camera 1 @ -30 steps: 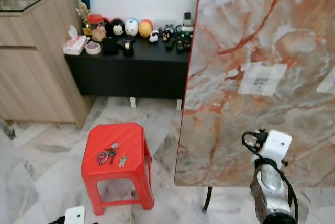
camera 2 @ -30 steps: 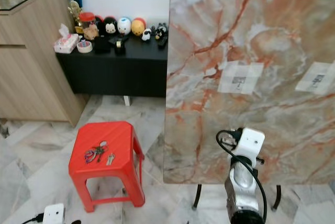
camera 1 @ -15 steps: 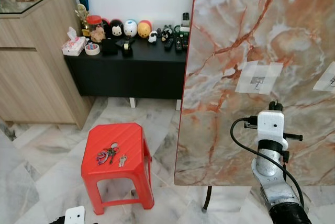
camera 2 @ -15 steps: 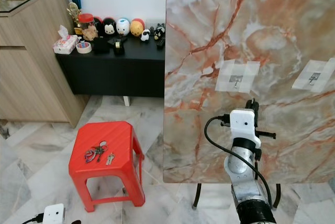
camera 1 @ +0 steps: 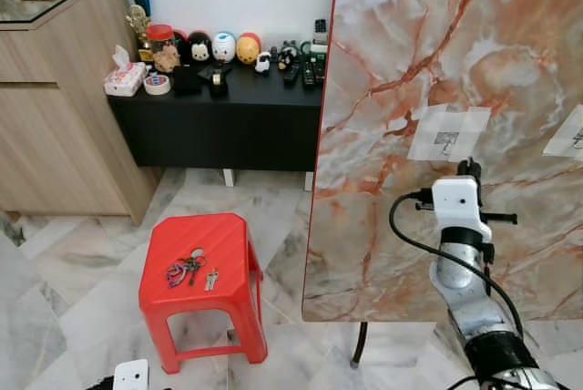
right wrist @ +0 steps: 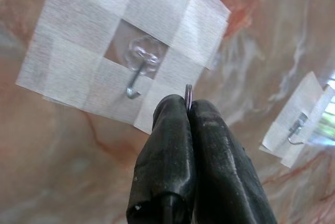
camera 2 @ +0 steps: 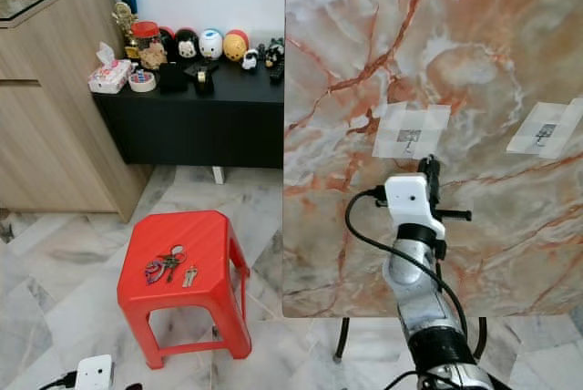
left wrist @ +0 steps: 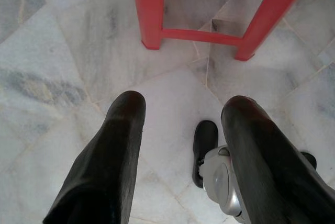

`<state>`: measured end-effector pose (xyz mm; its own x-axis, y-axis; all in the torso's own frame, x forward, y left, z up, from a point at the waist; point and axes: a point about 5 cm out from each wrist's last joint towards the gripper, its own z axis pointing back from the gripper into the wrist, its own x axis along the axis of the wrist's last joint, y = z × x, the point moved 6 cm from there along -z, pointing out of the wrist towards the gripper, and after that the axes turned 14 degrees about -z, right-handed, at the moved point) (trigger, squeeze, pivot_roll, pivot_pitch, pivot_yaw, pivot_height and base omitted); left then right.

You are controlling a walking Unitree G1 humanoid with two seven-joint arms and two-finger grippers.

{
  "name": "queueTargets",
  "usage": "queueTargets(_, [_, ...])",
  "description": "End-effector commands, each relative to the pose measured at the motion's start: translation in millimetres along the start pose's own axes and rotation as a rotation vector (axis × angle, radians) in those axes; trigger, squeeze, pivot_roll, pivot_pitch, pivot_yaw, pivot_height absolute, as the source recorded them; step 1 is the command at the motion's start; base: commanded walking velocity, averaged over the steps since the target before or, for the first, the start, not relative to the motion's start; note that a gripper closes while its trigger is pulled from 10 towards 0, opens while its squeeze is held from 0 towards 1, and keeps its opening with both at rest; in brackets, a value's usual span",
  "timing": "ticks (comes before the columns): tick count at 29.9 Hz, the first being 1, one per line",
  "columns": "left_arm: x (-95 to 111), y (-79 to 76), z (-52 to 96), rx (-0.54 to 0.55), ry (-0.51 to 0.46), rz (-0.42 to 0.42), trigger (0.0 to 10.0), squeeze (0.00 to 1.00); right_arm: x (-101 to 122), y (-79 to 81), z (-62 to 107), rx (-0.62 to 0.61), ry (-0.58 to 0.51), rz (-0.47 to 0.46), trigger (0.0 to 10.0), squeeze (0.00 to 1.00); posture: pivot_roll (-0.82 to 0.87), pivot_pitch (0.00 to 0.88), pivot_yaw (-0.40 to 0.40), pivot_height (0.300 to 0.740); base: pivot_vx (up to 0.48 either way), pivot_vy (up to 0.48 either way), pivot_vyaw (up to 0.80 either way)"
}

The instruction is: Hang keys on a hook

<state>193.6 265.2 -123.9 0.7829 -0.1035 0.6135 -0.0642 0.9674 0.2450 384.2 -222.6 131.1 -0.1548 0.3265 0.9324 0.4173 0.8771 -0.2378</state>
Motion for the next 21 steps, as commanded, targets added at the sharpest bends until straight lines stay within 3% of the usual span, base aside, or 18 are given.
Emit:
queueTargets(1, [-7,-5.6,0.9,-0.017,0.031,-0.001,10.0,0.00,-1,2.4,-2.1,0.019,0.009,0.025,10.0,0.00,0.02,0.000,-0.046,0.740,0.000,0.000,0.00])
queueTargets(21, [-8,-1.7,0.9,-0.005,0.039,0.007,10.0,0.00,-2,13.2,-3.2,0.063,0.016,0.066,10.0,0.00,0.02,0.000,-0.049,0.740,0.000,0.000,0.00])
